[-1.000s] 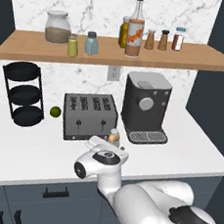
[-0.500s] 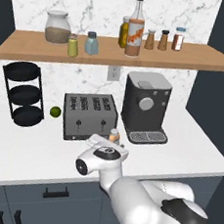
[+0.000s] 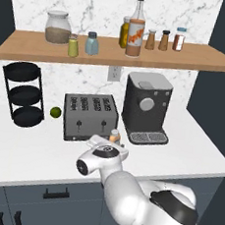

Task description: Put the shaker and condiment bottle from the counter next to their counterparts in the cabinet.

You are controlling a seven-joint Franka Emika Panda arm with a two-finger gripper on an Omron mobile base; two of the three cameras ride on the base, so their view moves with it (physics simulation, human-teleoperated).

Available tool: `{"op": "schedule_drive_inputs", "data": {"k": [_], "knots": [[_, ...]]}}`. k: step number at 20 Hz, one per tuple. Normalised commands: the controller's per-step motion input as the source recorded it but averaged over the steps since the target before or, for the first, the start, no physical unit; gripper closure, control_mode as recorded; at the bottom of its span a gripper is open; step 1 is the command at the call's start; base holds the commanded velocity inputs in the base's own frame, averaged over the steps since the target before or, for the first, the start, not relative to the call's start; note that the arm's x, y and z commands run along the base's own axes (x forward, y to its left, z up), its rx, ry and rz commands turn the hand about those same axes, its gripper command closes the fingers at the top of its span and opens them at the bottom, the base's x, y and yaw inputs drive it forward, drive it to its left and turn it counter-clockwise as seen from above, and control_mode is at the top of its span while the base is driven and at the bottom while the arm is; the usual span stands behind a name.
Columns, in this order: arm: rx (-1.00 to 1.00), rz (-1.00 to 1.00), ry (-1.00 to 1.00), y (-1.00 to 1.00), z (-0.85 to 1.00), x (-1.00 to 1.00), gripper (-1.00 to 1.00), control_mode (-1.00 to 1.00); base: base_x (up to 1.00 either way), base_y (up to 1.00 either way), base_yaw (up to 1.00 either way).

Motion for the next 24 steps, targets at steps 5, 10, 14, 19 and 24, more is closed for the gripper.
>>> {"op": "schedule_drive_inputs", "data": {"k": [5,10,14,19,24], "knots": [[-0.06,0.00,0.00,0.01,-0.12,0.10,-1.00,-1.00,0.00,0.00,0.00],[-0.06,0.00,0.00,0.08,-0.08,0.20,-1.00,-1.00,0.00,0.00,0.00],[-0.06,0.00,0.00,0.07,-0.13,0.10,-1.00,-1.00,0.00,0.00,0.00],[-0.02,0.00,0.00,0.00,-0.11,0.00,-1.00,-1.00,0.00,0.00,0.00],[0.00,0.00,0.00,-0.03,-0.02,0.11,-1.00,-1.00,0.00,0.00,0.00]]}}
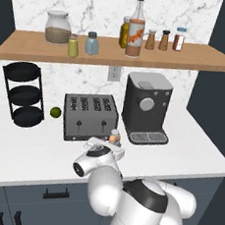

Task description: Put the shaker and condiment bottle from the counter next to their counterparts in the cabinet.

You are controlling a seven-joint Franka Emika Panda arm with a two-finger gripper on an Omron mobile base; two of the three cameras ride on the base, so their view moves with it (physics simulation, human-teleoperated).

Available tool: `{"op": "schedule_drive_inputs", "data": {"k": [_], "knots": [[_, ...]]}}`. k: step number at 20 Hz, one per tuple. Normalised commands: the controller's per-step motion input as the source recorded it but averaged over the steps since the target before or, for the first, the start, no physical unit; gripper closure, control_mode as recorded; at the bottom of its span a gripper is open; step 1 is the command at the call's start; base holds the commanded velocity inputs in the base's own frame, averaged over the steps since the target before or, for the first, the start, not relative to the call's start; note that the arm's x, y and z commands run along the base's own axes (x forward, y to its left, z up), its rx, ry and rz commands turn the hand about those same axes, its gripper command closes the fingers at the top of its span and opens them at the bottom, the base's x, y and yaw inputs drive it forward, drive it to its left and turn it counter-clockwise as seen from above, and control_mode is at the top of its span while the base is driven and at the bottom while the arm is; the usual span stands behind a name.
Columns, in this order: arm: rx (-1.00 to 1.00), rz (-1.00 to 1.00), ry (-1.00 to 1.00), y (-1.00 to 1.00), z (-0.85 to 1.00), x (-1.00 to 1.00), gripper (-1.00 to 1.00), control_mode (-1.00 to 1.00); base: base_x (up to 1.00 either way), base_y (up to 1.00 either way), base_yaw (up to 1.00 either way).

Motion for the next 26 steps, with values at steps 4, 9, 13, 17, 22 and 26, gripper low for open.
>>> {"op": "schedule_drive_inputs", "data": {"k": [4,9,13,17,22,26], "knots": [[0.00,-0.01,0.00,-0.18,0.00,0.12,-1.00,-1.00,0.00,0.00,0.00],[0.00,-0.01,0.00,-0.26,0.00,0.04,1.00,-1.00,0.00,0.00,0.00],[0.00,0.00,0.01,-0.08,-0.04,0.00,1.00,-1.00,0.00,0.00,0.00],[0.00,0.06,0.06,0.00,-0.07,0.22,1.00,-1.00,0.00,0.00,0.00],[0.00,0.14,-0.13,0.00,0.21,-0.07,1.00,-1.00,0.00,0.00,0.00],[-0.01,0.20,-0.31,0.00,0.58,-0.80,1.00,-1.00,0.00,0.00,0.00]]}}
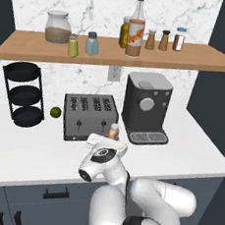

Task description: Put the shaker and condiment bottle from the counter next to their counterparts in the cabinet.

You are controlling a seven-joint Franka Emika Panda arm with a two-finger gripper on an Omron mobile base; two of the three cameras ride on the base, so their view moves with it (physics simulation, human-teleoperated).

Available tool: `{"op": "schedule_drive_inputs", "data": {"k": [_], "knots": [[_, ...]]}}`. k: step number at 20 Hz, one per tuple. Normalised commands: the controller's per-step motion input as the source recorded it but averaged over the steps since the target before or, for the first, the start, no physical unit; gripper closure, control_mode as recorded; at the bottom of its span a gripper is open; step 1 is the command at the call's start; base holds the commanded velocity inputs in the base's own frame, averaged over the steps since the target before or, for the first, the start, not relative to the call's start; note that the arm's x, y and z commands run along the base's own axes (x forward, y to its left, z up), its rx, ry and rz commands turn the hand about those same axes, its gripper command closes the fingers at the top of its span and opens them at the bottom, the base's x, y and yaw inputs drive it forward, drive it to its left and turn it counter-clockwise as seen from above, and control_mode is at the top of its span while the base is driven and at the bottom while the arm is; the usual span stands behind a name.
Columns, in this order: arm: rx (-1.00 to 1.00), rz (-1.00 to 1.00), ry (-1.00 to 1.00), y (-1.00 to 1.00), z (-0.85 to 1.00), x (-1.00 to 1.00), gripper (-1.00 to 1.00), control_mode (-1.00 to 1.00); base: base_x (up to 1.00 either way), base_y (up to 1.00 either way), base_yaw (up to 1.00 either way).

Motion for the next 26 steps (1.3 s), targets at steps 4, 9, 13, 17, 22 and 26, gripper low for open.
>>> {"op": "schedule_drive_inputs", "data": {"k": [4,9,13,17,22,26], "knots": [[0.00,0.14,-0.26,0.00,0.59,-1.00,1.00,-1.00,0.00,0.00,0.00],[0.00,0.11,-0.05,0.00,0.92,-0.81,1.00,-1.00,0.00,0.00,0.00],[0.00,0.01,0.00,0.00,1.00,-0.69,1.00,-1.00,0.00,0.00,0.00],[0.00,0.00,0.01,0.00,1.00,-0.72,1.00,-1.00,0.00,0.00,0.00],[0.02,0.00,0.01,-0.05,0.96,-0.97,1.00,-1.00,0.00,0.00,0.00],[0.06,-0.01,0.01,-0.08,0.89,-0.95,1.00,-1.00,0.00,0.00,0.00]]}}
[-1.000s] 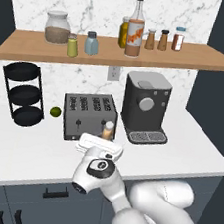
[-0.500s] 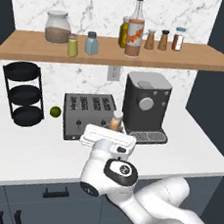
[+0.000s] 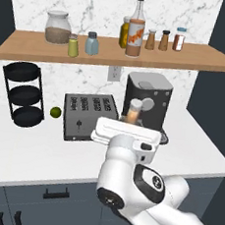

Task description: Put the shaker and condiment bottle from the counter next to their counterparts in the cabinet.

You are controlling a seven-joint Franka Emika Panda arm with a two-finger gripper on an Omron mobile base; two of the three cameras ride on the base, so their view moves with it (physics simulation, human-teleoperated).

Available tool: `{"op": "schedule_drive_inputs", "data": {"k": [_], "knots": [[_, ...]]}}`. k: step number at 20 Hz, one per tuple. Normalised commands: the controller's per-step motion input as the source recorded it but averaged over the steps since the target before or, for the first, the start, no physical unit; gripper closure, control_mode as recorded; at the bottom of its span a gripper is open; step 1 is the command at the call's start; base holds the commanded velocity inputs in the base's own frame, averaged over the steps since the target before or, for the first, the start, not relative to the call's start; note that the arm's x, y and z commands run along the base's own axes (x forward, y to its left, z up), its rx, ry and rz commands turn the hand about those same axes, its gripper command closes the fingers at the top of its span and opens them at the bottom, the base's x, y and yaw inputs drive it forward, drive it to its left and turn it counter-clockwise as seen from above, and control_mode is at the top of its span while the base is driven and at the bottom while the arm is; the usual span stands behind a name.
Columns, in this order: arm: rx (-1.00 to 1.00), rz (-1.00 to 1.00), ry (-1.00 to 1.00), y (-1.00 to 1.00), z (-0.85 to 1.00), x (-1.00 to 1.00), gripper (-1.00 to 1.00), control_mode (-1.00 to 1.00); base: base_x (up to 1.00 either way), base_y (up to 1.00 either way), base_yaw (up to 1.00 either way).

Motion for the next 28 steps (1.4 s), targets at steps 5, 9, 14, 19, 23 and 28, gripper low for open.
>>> {"op": "schedule_drive_inputs", "data": {"k": [5,9,14,19,23,28], "knots": [[0.19,-0.05,0.00,-0.40,0.91,-0.92,1.00,-1.00,0.00,0.00,0.00],[0.22,-0.10,0.04,-0.52,0.87,-0.58,1.00,-1.00,0.00,0.00,0.00],[0.08,-0.04,0.21,-0.27,0.72,-0.09,1.00,-1.00,0.00,0.00,0.00],[0.00,0.00,0.32,0.00,0.48,0.16,1.00,-1.00,0.00,0.00,0.00],[0.00,0.09,0.25,0.00,0.01,0.41,1.00,-1.00,0.00,0.00,0.00],[-0.01,0.24,0.01,-0.09,-0.18,0.49,1.00,-1.00,0.00,0.00,0.00]]}}
